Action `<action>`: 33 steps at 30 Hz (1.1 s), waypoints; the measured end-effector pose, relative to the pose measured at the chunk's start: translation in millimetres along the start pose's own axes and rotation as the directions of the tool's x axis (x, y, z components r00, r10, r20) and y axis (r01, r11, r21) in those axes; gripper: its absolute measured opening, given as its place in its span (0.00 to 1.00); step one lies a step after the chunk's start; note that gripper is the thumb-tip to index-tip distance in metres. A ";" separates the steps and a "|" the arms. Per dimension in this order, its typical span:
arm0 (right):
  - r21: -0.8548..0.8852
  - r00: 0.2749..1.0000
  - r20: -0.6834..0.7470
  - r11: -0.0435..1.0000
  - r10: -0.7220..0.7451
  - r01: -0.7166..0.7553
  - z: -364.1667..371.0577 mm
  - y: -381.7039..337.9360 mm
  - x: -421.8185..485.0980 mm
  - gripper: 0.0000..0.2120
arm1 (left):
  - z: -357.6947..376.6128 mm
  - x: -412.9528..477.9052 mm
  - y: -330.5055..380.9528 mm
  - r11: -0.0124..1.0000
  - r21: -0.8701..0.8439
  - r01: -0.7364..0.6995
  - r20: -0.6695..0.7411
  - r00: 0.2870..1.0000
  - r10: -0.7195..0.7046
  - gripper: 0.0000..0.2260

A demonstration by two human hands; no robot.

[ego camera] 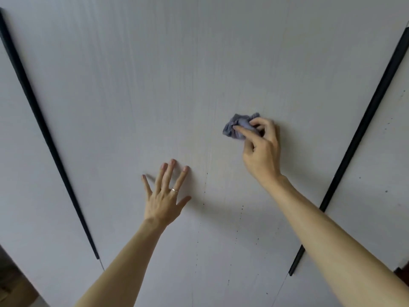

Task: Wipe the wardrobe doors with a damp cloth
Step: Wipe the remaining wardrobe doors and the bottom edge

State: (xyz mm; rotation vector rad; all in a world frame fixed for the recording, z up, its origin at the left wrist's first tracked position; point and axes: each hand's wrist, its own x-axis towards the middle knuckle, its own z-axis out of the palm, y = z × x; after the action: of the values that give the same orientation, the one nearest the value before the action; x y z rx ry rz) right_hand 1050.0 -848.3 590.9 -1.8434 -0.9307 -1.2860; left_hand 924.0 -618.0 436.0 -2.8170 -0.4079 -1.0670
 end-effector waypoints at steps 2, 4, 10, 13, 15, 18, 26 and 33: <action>-0.017 0.998 0.017 0.998 -0.062 0.063 11.0 -6.2 -10.5 0.19 | 2.9 1.7 -6.6 0.999 0.004 -0.032 -0.032 0.999 0.032 0.47; -0.013 0.975 0.109 0.980 -0.194 0.197 21.9 -5.7 -52.8 0.17 | 4.8 3.5 -11.9 0.998 -0.004 -0.064 -0.070 0.996 0.064 0.47; 0.011 0.870 0.379 0.942 -0.315 0.336 29.5 -15.6 -89.2 0.14 | 18.3 1.9 -20.5 0.993 -0.022 -0.118 -0.158 0.981 0.113 0.39; -0.022 0.966 0.169 0.979 -0.197 0.203 26.8 -36.8 -24.9 0.16 | 23.0 4.9 -24.4 0.990 -0.027 -0.138 -0.160 0.978 0.132 0.37; -0.029 0.996 0.017 0.996 -0.089 0.090 30.0 -43.2 9.6 0.17 | 25.6 4.4 -25.0 0.989 -0.044 -0.144 -0.158 0.978 0.136 0.37; -0.039 0.996 -0.054 0.997 -0.074 0.072 43.6 -46.1 -4.7 0.15 | 28.9 2.5 -23.8 0.986 -0.069 -0.152 -0.186 0.973 0.137 0.35; 0.039 0.835 0.431 0.931 -0.343 0.362 56.3 -46.1 -100.0 0.14 | 33.9 6.2 -33.2 0.980 -0.097 -0.177 -0.236 0.960 0.150 0.41; -0.048 0.984 -0.010 0.983 -0.180 0.179 65.3 -94.7 55.6 0.20 | 28.3 0.0 -38.3 0.971 -0.095 -0.220 -0.265 0.946 0.188 0.37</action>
State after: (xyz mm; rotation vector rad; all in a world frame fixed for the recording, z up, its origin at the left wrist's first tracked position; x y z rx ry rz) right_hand 1012.8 -736.1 639.5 -1.8167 -1.0879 -1.4387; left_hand 931.1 -576.0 414.8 -2.6951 -0.0235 -1.4247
